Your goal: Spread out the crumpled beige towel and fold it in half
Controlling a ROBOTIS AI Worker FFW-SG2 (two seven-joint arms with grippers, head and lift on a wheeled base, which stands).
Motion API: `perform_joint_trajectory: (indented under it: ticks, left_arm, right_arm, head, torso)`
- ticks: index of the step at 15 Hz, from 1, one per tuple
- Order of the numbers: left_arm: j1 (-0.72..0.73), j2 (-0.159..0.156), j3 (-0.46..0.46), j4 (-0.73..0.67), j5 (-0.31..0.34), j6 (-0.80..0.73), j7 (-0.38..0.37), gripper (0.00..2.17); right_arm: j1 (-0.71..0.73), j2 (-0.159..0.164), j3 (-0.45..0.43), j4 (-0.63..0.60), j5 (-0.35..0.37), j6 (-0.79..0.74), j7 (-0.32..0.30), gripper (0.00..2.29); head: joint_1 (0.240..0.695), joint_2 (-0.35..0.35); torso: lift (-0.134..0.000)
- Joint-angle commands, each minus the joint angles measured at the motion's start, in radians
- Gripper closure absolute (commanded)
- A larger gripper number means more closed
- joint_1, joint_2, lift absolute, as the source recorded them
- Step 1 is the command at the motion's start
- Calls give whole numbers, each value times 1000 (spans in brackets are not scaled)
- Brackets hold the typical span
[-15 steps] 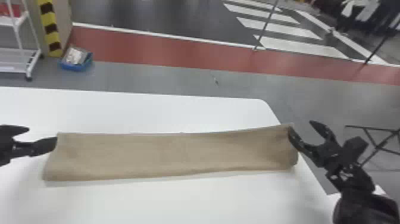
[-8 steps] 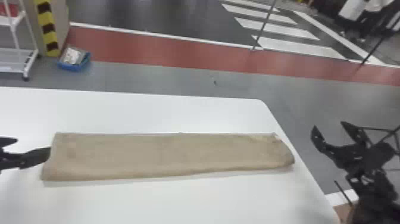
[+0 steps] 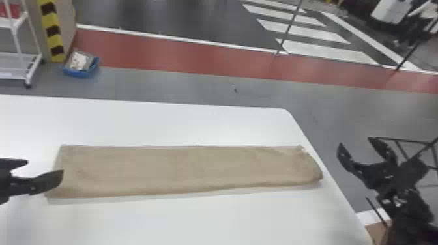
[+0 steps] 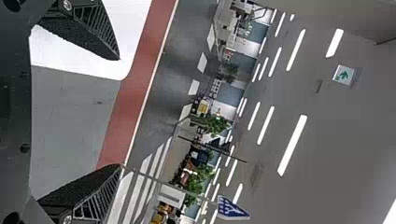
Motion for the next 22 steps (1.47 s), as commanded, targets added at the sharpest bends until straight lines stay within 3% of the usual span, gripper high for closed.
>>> perform_joint_trajectory:
  ticks: [1, 4, 7, 8, 12, 16, 22]
  left_arm:
    - [6, -4, -4, -3, 18, 20, 6, 87]
    - [-6, -6, -41, -2, 26, 47, 24, 282]
    - [-14, -7, -75, -2, 11, 75, 28, 684]
    - [-23, -7, -78, 1, 6, 103, 26, 728]
    - [-31, -7, -82, 9, -20, 103, 40, 724]
    - [-32, -7, -101, 20, -92, 103, 58, 728]
    - [-25, 7, -52, 21, -101, 99, 61, 724]
  right_arm:
    - [17, 0, 0, -2, -13, -2, 4, 70]
    - [24, -2, -8, -6, -16, -2, 11, 70]
    - [27, -5, -11, -9, -19, -5, 13, 70]
    - [27, -7, -11, -9, -23, -5, 13, 70]
    - [30, -7, -12, -9, -32, -11, 14, 70]
    - [32, -7, -11, -11, -39, -11, 16, 73]
    - [30, -7, -3, -12, -42, -11, 16, 73]
  head:
    - [695, -350]
    - [695, -350]
    - [695, -350]
    - [695, -350]
    - [695, -350]
    - [695, -350]
    - [695, -350]
  torso:
    - [-124]
    - [-124]
    - [-124]
    - [-124]
    - [-124]
    - [-124]
    - [-124]
